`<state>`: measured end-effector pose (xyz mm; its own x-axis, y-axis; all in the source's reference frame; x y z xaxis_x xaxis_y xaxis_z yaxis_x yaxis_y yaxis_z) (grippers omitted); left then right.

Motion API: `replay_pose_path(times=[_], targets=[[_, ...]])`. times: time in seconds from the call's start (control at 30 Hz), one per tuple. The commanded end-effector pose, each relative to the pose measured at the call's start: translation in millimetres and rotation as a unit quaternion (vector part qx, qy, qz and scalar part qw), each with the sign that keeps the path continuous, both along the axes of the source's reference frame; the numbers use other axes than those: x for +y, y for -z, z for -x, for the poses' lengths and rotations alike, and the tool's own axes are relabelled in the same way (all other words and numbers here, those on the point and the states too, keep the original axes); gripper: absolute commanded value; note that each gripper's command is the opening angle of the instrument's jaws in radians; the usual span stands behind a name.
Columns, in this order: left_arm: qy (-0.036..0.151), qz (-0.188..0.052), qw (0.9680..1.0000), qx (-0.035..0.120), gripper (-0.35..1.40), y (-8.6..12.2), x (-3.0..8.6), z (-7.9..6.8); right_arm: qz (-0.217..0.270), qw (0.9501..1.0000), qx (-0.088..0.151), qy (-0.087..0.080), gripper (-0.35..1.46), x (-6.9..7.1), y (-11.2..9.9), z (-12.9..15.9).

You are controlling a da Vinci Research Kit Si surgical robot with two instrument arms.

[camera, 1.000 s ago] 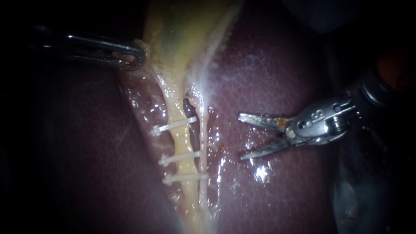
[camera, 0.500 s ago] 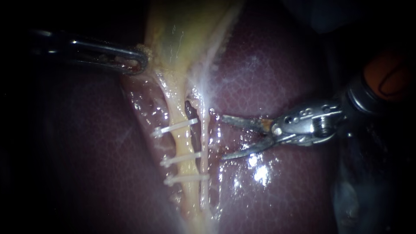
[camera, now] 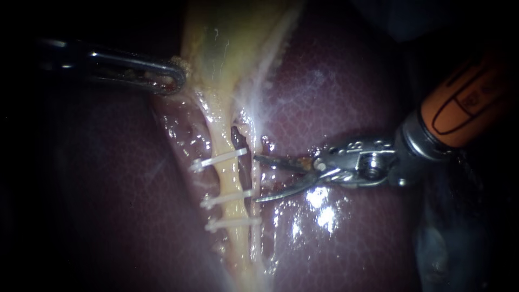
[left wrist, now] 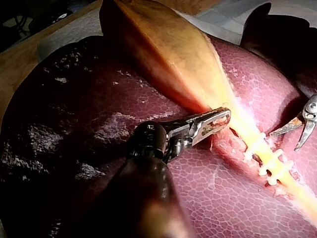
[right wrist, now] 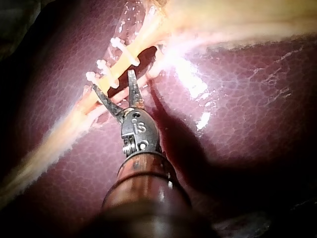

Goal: Go to the cutting position left tube

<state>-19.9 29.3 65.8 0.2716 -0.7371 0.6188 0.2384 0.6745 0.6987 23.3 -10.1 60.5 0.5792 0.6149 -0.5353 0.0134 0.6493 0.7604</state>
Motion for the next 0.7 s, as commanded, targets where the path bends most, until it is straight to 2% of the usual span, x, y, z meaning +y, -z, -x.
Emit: replay_pose_path(times=[0.03,0.3,0.47,0.7], targets=[[0.001,0.000,1.0000,0.000,-0.35,0.0,0.0,0.0,-0.005,1.0000,-0.001,0.001,1.39,-0.2,-0.6,-0.1],[0.001,0.000,1.0000,0.001,-0.35,-0.1,-0.1,0.0,-0.031,0.9995,-0.004,0.010,1.37,-1.3,-3.8,-0.5],[0.000,0.000,1.0000,0.002,-0.35,-0.2,-0.2,0.1,-0.051,0.9986,-0.001,0.012,1.37,-0.9,-5.2,-0.5],[0.000,0.001,1.0000,0.002,-0.35,-0.4,-0.2,0.1,-0.100,0.9947,0.022,0.013,1.37,-0.1,-6.1,-0.8]])
